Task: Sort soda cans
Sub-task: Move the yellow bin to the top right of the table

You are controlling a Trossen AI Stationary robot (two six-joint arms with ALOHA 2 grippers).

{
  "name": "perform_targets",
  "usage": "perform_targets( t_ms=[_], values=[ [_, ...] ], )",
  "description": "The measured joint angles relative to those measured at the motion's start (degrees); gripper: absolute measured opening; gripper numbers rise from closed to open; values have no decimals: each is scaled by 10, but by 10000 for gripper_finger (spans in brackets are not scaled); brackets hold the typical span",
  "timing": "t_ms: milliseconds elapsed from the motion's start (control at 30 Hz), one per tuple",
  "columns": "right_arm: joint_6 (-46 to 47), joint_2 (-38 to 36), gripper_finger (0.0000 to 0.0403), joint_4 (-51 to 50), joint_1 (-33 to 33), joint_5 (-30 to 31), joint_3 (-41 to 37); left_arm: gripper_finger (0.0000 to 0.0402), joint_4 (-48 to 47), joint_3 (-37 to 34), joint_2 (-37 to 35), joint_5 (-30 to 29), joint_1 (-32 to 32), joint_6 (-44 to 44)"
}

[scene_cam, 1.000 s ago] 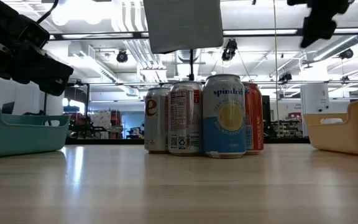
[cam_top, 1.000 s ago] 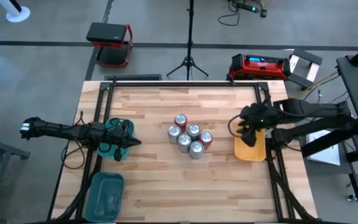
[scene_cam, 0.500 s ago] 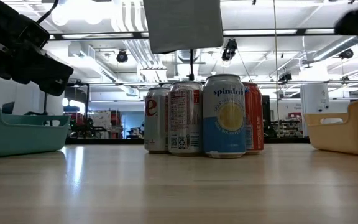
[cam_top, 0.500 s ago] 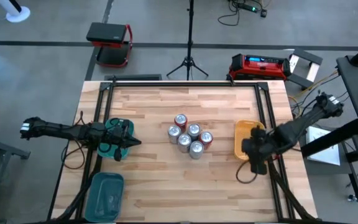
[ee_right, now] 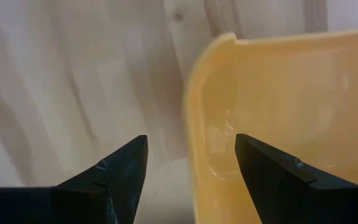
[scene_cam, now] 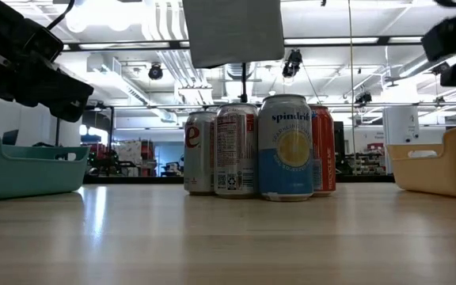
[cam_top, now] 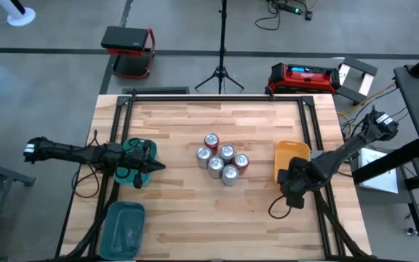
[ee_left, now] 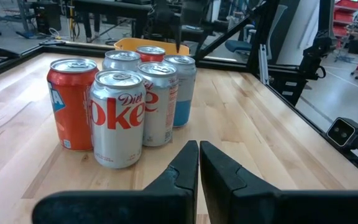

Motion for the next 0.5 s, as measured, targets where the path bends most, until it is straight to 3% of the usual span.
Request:
perform_targets(
  t_ms=[333, 500],
  values=[
    [0, 80, 216, 64, -1, -25, -40, 0, 0, 0, 0, 0, 0, 0],
    [-6, 109, 172, 69, -11, -28, -45, 0, 0, 0, 0, 0, 0, 0]
  ],
)
